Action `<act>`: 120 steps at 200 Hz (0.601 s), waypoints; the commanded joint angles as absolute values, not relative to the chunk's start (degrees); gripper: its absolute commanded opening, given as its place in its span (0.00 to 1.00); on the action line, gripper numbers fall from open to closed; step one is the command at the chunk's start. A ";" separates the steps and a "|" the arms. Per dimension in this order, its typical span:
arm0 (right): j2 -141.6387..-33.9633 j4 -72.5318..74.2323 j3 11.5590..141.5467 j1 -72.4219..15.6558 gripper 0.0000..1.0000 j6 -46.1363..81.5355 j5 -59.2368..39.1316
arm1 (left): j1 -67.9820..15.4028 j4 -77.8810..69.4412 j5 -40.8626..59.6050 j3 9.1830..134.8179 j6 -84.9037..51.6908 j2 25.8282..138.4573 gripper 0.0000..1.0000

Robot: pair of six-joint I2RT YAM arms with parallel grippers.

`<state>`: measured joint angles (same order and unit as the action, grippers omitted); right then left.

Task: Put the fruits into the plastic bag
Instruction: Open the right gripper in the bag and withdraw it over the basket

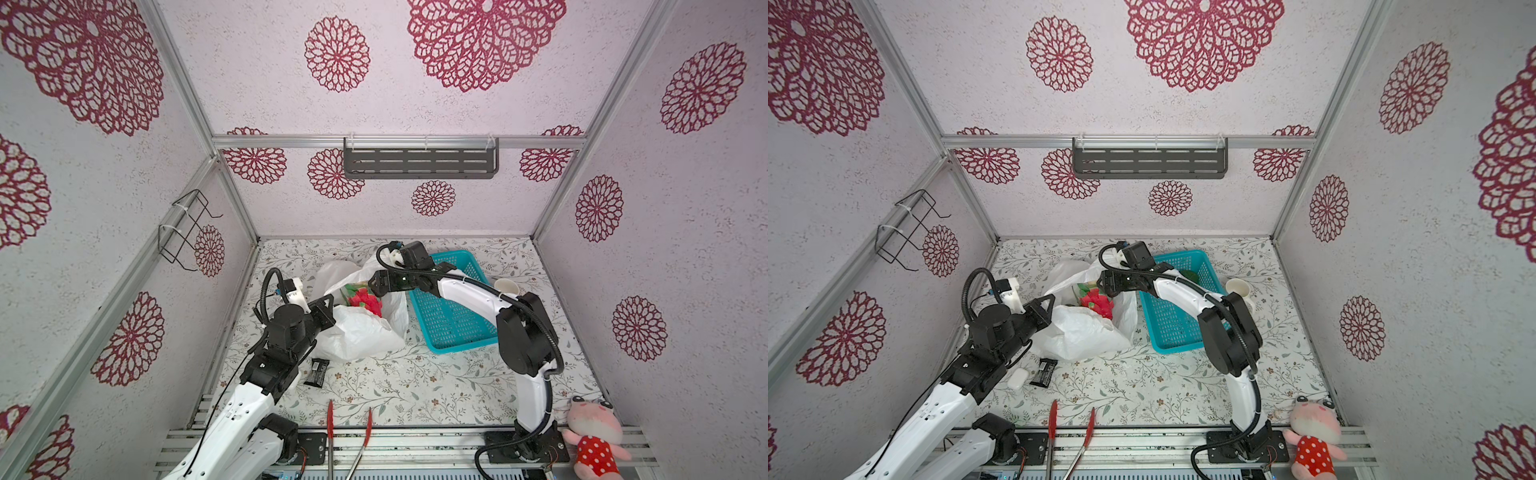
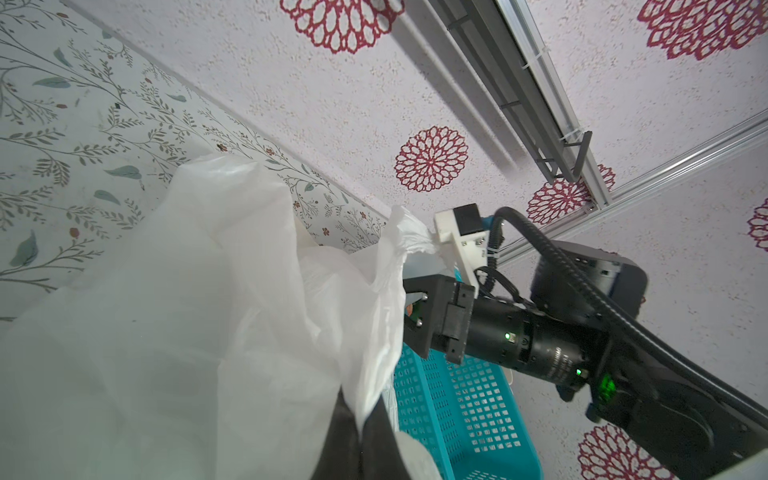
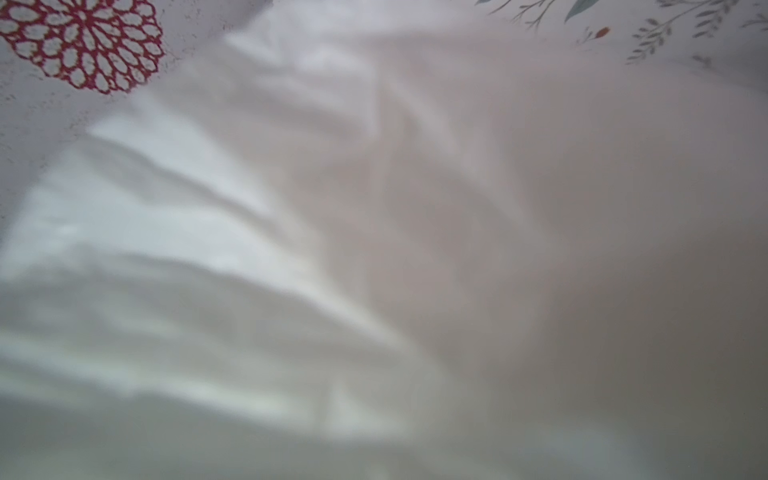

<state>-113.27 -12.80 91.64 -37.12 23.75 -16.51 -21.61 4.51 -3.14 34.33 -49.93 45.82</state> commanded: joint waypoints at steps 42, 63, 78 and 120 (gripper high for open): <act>-94.45 -4.48 78.35 -32.00 0.91 23.47 -22.31 | -22.04 0.67 -3.41 34.25 -50.96 49.24 0.00; -88.43 0.12 71.76 -29.31 0.91 26.30 -24.07 | -21.98 0.17 -3.17 34.54 -50.95 50.13 0.00; -84.27 3.55 67.24 -26.42 0.90 28.80 -23.66 | -22.05 0.09 -3.15 34.63 -50.96 50.47 0.00; -82.60 -1.42 64.77 -19.12 0.89 32.51 -10.89 | -21.99 0.01 -3.34 34.41 -51.15 50.46 0.00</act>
